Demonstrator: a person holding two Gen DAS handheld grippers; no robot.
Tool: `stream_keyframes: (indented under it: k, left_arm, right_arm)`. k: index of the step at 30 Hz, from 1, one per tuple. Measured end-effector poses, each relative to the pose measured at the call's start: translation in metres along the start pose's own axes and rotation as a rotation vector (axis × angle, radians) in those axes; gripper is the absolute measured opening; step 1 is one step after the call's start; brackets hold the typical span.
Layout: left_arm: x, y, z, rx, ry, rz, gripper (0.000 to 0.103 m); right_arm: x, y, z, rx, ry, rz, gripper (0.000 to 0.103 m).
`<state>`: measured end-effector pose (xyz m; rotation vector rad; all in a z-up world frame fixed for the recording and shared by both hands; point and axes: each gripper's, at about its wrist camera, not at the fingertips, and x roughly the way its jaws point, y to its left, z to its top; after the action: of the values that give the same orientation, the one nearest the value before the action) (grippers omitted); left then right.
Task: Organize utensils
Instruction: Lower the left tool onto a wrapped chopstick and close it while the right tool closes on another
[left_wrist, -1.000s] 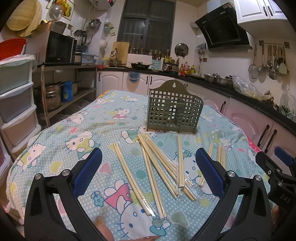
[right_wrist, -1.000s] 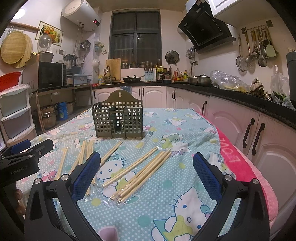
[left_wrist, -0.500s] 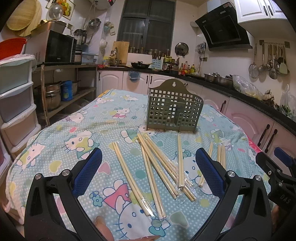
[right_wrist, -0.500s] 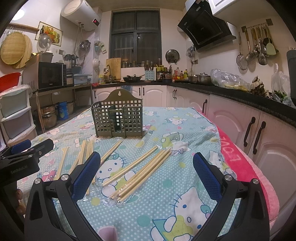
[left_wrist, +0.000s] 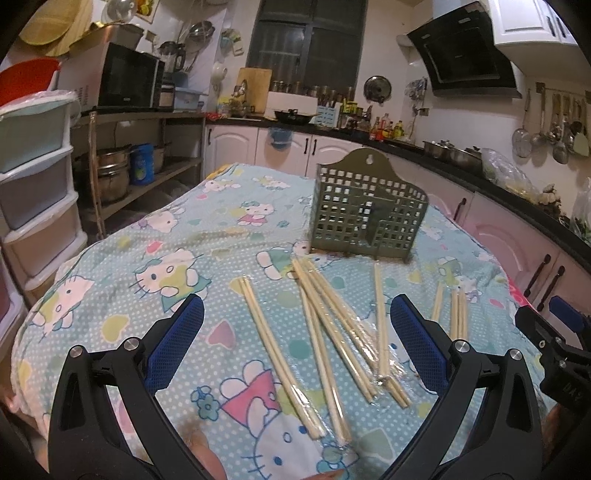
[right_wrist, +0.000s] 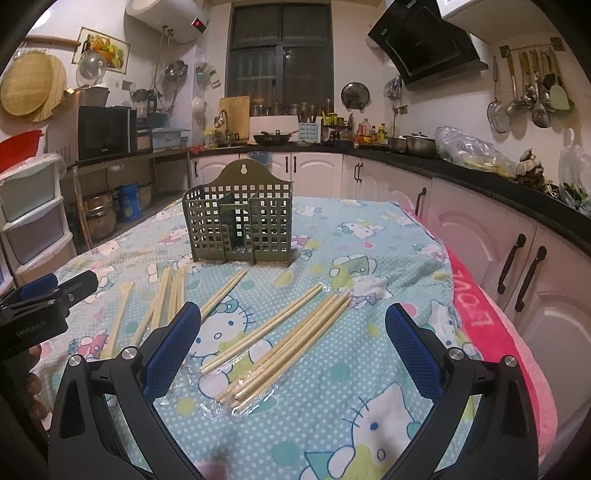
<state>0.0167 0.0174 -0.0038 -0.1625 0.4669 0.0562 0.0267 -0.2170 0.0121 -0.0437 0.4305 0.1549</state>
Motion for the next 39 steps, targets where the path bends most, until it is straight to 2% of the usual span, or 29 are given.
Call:
stream_keyframes:
  k: [14,17,21,24,28,31,32,34,39]
  left_arm:
    - [0.031,0.038,0.025,-0.103,0.117,0.018,0.093]
    - [0.041,0.037,0.031,-0.074,0.14,0.025,0.093]
    - [0.063,0.038,0.035,-0.074,0.223,0.004,0.092]
    - [0.078,0.037,0.036,-0.066,0.275,-0.006,0.087]
    - [0.097,0.038,0.034,-0.083,0.348,-0.046,0.075]
    - [0.107,0.038,0.031,-0.099,0.389,-0.068,0.067]
    - [0.11,0.038,0.03,-0.102,0.405,-0.071,0.066]
    - [0.116,0.04,0.028,-0.121,0.431,-0.078,0.058]
    - [0.13,0.046,0.024,-0.165,0.484,-0.084,0.048]
  right_arm:
    - [0.041,-0.01,0.02,0.003,0.116,0.058,0.097]
    - [0.052,-0.013,0.024,0.01,0.141,0.064,0.097]
    - [0.069,-0.021,0.03,0.02,0.176,0.058,0.097]
    - [0.082,-0.028,0.033,0.029,0.21,0.048,0.097]
    - [0.098,-0.037,0.036,0.038,0.251,0.044,0.097]
    - [0.111,-0.045,0.038,0.055,0.29,0.045,0.083]
    - [0.116,-0.048,0.037,0.059,0.305,0.048,0.081]
    - [0.127,-0.055,0.036,0.087,0.35,0.069,0.074]
    - [0.151,-0.069,0.03,0.134,0.437,0.084,0.06]
